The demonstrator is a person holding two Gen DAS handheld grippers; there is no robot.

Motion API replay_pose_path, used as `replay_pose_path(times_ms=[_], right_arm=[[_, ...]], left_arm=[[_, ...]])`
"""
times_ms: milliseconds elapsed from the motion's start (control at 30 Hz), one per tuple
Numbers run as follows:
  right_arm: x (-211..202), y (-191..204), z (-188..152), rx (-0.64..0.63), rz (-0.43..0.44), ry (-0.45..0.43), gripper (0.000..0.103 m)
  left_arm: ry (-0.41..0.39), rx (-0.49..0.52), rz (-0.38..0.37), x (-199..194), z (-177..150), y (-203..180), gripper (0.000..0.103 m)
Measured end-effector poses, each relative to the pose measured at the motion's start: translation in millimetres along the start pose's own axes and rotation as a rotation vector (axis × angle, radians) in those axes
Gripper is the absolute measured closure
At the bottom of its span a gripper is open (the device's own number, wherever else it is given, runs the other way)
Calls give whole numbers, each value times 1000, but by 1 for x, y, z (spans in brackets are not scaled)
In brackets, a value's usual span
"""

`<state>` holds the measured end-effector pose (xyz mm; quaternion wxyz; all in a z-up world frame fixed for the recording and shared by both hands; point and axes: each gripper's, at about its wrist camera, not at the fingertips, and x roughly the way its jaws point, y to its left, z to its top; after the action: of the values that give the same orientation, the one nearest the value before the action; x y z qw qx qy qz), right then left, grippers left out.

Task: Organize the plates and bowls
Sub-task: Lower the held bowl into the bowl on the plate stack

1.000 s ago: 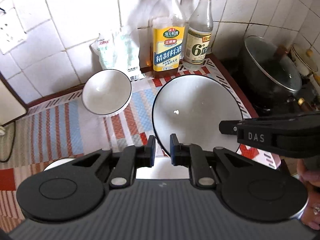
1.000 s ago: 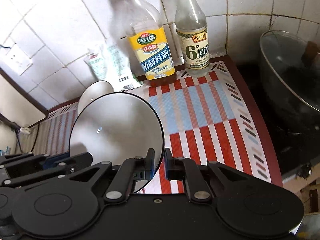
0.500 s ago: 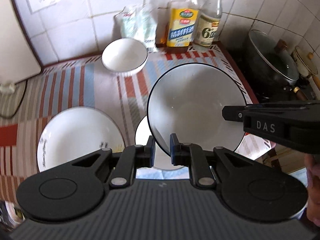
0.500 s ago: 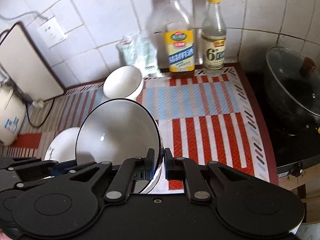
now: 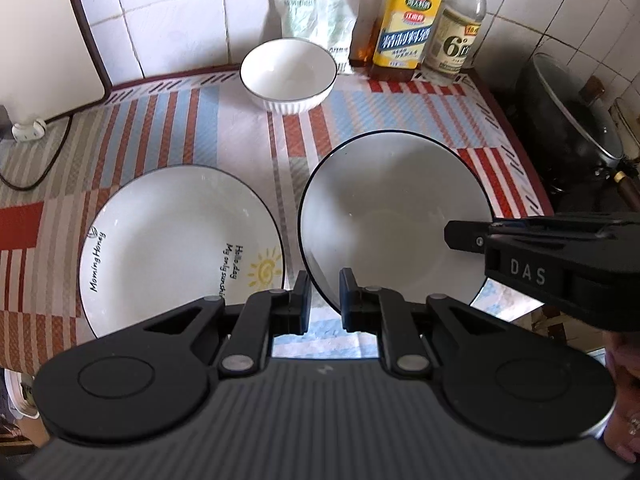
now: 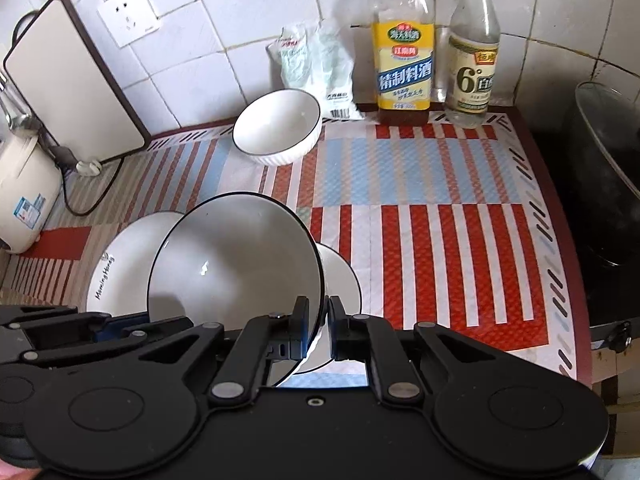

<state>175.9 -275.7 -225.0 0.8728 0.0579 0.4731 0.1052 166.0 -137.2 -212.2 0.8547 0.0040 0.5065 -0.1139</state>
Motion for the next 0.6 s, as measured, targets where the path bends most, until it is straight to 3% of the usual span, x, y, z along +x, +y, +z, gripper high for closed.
replay_pose_path(times_ms=[600], right_arm=[[34,-16,-8,73,35,21,90]], left_arm=[[28,17,30,26,3,-4,91]])
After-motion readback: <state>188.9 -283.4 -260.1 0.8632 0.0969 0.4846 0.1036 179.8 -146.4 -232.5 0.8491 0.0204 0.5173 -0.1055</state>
